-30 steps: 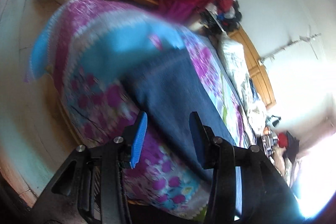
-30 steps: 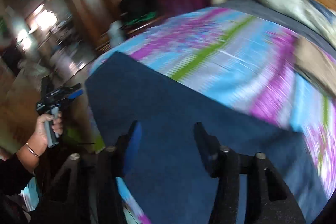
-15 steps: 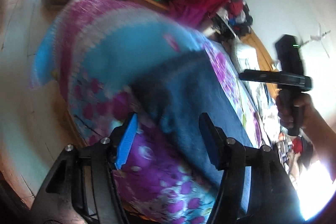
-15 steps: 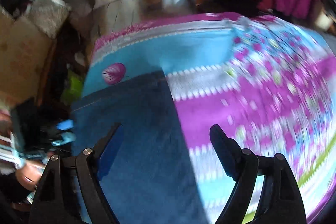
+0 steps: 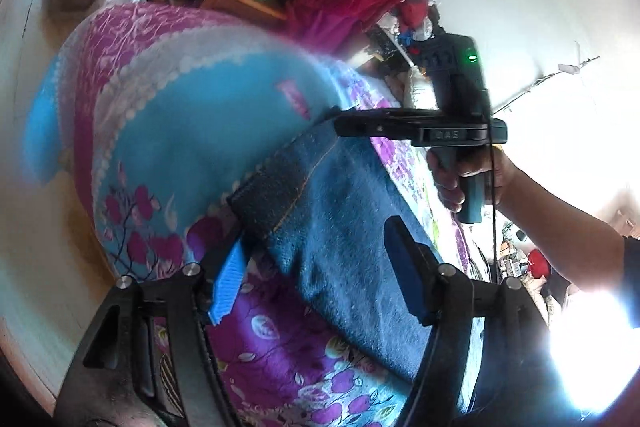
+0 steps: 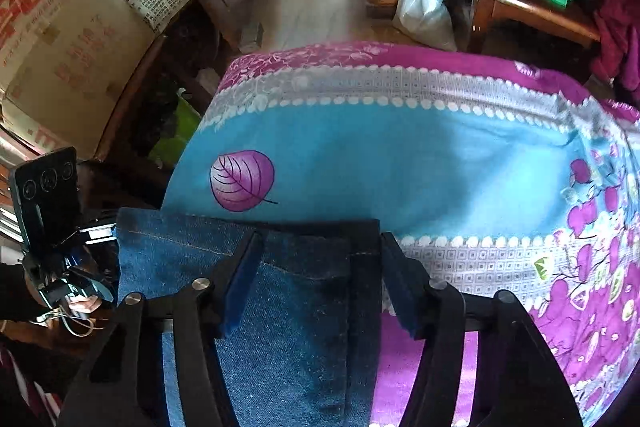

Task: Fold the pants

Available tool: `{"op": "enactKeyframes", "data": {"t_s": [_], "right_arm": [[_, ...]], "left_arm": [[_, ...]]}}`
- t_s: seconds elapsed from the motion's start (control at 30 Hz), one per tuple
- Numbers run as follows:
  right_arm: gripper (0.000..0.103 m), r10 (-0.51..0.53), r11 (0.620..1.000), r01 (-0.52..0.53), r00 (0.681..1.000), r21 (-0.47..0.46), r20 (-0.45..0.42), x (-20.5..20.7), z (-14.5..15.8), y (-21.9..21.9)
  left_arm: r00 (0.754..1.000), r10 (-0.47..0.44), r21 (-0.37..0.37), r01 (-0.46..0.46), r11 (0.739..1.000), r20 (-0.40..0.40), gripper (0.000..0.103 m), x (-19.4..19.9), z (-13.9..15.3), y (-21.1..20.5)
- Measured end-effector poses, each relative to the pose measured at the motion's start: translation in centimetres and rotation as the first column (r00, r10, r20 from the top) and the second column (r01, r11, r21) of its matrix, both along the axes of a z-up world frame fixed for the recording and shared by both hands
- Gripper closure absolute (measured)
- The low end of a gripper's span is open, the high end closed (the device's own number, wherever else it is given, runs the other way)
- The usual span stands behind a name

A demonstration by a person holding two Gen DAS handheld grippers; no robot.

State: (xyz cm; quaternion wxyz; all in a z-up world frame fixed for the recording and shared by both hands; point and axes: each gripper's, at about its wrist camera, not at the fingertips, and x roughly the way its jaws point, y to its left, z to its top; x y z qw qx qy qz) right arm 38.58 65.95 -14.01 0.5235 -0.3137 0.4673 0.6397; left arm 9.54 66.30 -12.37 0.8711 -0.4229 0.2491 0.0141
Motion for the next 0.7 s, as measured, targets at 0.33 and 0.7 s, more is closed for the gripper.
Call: {"op": "enactKeyframes", "data": {"t_s": [0.33,0.7], "right_arm": [[0.083,0.030,0.995,-0.042,0.992,0.093,0.119,-2.5,2.6,-2.0],[0.087,0.022,0.990,-0.051,0.976,0.131,0.218,-3.9,5.4,-5.3]], "left_arm": [[1.000,-0.014,0.172,0.015,0.985,-0.009,0.088,1.1,0.3,-2.0],[0.999,0.042,0.142,-0.046,0.989,0.033,0.092,1.0,-0.7,-1.7]]}}
